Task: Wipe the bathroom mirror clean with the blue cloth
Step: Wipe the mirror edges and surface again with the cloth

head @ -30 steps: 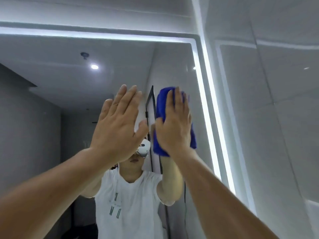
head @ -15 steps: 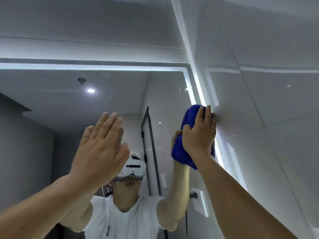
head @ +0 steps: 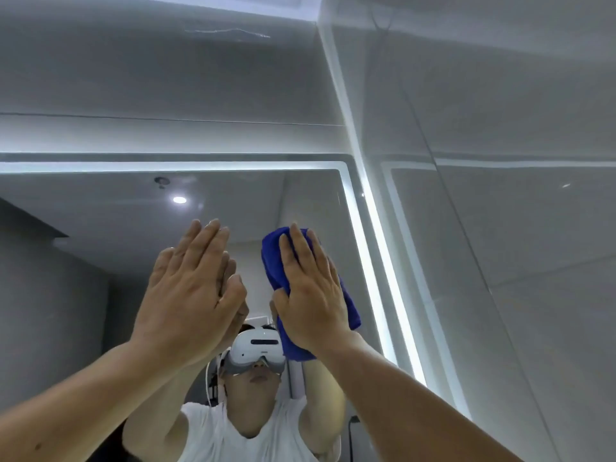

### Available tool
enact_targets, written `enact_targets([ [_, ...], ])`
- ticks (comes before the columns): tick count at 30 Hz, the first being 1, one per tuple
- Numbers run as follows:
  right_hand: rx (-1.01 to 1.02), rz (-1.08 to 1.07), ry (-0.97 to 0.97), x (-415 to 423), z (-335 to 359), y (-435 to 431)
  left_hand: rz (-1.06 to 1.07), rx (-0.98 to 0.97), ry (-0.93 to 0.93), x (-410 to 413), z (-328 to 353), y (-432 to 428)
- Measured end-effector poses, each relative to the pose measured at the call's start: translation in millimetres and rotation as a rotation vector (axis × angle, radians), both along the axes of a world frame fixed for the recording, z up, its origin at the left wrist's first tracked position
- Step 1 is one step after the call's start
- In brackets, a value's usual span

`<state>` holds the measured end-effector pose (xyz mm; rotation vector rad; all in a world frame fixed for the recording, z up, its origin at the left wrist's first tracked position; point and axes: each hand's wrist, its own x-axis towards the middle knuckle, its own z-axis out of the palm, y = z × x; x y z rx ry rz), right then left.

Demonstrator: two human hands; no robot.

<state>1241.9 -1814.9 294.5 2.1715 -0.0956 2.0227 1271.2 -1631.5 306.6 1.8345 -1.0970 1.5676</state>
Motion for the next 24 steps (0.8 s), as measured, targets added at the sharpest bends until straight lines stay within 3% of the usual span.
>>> enact_targets([
  [4,0.261,-0.087,-0.152,-25.2,23.8,-40.3,0.046,0.029,0.013,-18.2,0.0,-7.2],
  [7,0.345,-0.159,-0.195,-38.0,47.7,-59.5,0.096,0.030,0.028,-28.4,0.9,-9.7],
  [14,0.329,-0.162,-0.162,-41.4,77.1,-66.4,0.093,0.072,-0.037,-16.7,20.3,-10.8],
  [24,0.272,-0.171,-0.102,-51.1,186.8,-71.1,0.018,0.005,-0.066,15.3,71.1,-19.1],
])
